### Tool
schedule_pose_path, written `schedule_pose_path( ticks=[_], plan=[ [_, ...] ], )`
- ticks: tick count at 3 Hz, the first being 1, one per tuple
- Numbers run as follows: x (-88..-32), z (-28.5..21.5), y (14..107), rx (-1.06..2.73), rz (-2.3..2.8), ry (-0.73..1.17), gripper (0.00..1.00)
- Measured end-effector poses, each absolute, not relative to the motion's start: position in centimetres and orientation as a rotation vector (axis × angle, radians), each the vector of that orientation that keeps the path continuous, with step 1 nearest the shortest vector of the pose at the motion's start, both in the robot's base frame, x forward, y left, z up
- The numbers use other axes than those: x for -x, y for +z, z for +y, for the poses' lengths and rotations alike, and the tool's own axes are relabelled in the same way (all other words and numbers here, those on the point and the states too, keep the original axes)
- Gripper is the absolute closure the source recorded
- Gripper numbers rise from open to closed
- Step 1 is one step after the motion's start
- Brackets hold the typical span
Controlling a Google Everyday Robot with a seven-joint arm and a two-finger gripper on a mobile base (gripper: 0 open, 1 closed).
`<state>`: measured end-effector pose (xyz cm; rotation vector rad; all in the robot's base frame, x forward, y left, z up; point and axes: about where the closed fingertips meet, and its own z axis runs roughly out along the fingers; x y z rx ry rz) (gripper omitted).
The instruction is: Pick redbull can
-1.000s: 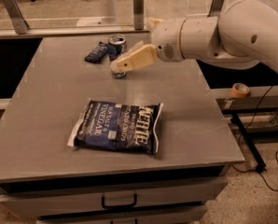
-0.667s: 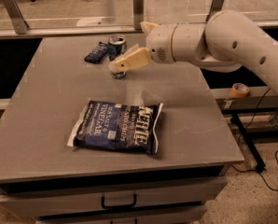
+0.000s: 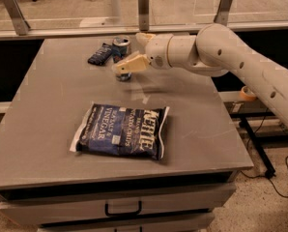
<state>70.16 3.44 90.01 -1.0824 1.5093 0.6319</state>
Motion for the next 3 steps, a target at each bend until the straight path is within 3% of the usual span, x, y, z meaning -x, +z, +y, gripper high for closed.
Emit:
schedule_pose_path(
  ticks=[1,3],
  plan=[
    [-71.1,6.5,90.3,1.128,1.450,0.688,0.48],
    [-70.0,7.8,98.0,1.110,1.317,0.740,0.95]
  ],
)
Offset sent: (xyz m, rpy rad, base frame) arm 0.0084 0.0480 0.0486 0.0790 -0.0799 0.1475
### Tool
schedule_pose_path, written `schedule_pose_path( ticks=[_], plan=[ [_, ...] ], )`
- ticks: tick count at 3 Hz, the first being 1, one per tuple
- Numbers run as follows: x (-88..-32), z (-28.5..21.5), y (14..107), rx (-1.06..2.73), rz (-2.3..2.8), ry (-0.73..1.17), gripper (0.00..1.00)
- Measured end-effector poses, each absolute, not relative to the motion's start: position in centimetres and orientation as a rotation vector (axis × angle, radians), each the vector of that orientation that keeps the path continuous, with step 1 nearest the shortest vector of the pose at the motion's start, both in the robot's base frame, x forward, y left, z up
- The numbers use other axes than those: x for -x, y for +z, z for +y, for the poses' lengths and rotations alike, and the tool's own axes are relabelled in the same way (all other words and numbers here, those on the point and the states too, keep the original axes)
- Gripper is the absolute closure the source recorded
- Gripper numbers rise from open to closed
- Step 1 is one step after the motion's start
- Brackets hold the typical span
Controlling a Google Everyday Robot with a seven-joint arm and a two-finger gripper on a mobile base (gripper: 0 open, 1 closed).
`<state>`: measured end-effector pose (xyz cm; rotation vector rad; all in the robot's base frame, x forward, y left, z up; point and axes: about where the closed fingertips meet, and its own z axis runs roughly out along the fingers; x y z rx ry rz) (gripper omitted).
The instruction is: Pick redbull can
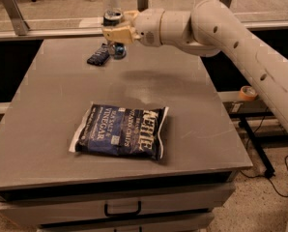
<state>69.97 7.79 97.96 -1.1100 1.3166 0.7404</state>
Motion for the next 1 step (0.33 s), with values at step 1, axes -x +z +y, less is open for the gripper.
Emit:
schedule_pose_path(
  ticks=[1],
  plan=[
    [-69.99,7.95,97.94,1.111,1.316,0.742,1.00]
  ],
)
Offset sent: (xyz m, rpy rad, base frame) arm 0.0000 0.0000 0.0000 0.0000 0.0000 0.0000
